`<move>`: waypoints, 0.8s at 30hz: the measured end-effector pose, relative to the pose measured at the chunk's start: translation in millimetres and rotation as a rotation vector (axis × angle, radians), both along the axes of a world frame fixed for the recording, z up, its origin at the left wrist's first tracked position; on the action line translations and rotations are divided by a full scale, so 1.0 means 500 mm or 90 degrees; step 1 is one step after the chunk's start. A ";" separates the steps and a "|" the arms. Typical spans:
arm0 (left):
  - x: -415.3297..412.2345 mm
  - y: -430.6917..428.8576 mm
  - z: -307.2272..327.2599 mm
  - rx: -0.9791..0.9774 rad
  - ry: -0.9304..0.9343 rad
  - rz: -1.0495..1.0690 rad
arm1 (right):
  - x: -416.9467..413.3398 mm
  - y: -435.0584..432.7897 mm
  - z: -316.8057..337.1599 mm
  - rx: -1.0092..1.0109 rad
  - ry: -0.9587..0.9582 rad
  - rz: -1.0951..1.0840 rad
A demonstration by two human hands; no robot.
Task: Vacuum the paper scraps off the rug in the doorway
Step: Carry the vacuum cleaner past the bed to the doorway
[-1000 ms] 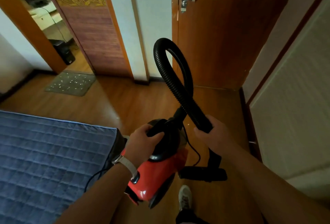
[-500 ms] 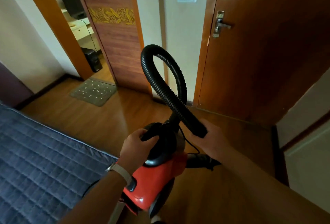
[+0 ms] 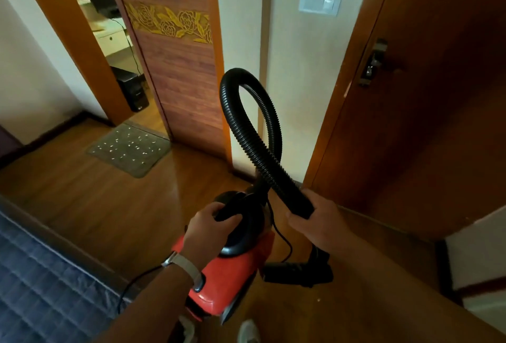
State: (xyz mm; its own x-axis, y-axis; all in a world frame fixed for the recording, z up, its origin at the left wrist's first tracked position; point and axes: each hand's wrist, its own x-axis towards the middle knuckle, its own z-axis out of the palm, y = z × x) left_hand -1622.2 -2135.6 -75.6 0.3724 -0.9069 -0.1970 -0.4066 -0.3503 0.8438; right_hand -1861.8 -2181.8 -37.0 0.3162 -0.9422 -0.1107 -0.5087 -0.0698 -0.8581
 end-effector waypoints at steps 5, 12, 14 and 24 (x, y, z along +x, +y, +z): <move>0.068 -0.136 0.033 -0.023 -0.004 0.035 | 0.079 -0.142 0.030 -0.043 0.005 0.034; 0.153 -0.284 0.053 -0.030 -0.031 0.101 | 0.184 -0.339 0.056 -0.092 -0.001 0.077; 0.173 -0.327 0.046 -0.020 -0.039 0.127 | 0.213 -0.400 0.049 -0.096 -0.005 0.100; 0.274 -0.549 0.047 0.035 -0.080 0.283 | 0.368 -0.734 0.026 -0.050 -0.066 0.255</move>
